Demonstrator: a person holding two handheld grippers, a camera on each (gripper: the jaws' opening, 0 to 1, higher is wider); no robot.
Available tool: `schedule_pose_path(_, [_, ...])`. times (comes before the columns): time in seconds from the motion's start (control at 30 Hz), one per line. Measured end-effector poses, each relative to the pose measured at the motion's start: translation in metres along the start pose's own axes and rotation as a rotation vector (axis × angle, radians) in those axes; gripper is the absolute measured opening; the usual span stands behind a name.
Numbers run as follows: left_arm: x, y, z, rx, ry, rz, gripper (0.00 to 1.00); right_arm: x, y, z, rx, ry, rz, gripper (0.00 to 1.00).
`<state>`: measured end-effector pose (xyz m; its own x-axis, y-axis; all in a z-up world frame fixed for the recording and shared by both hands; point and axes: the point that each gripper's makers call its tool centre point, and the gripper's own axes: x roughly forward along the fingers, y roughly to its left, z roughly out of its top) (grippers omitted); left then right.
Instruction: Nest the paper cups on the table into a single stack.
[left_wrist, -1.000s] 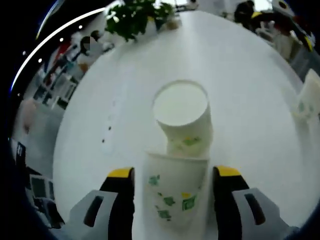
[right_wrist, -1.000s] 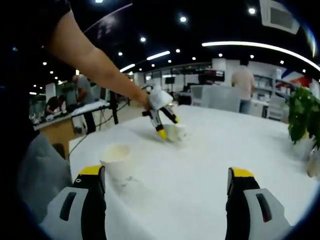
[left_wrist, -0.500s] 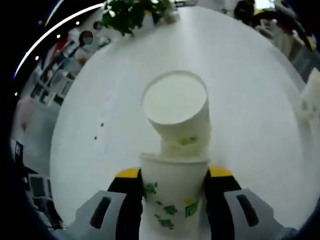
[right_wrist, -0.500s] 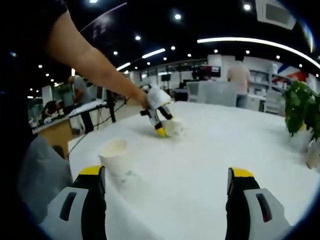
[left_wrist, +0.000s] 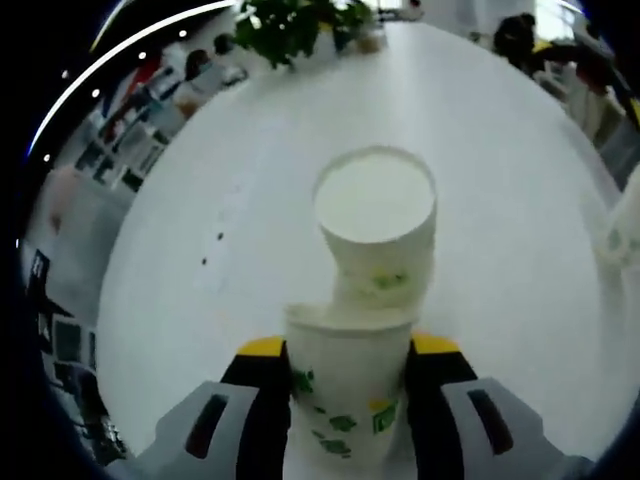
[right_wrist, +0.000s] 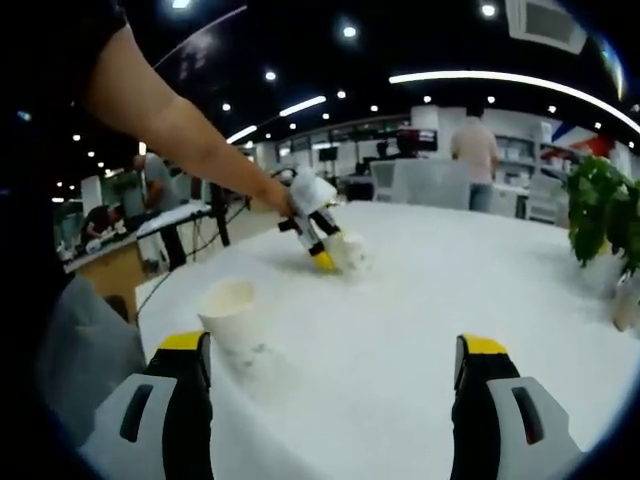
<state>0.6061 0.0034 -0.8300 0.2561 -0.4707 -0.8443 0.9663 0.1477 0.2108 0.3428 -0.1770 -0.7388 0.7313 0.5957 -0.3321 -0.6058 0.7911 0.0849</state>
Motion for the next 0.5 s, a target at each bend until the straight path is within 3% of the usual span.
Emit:
schedule_pose_path(0.17, [-0.006, 0.002, -0.002, -0.063, -0.033, 0.02, 0.42, 0.001, 0.002, -0.002, 0.002, 0.002, 0.003, 1.0])
schedule_pose_path(0.23, [-0.01, 0.004, 0.0, -0.113, -0.08, 0.036, 0.42, 0.001, 0.003, -0.001, 0.002, -0.001, 0.003, 1.0])
schedule_pose_path(0.37, [-0.021, 0.005, 0.002, -0.129, -0.13, 0.067, 0.43, 0.0, 0.004, 0.0, 0.004, -0.003, 0.001, 1.0])
schedule_pose_path(0.5, [-0.033, 0.005, 0.009, -0.221, -0.203, 0.085, 0.42, 0.0, 0.005, 0.002, 0.003, -0.007, -0.002, 1.0])
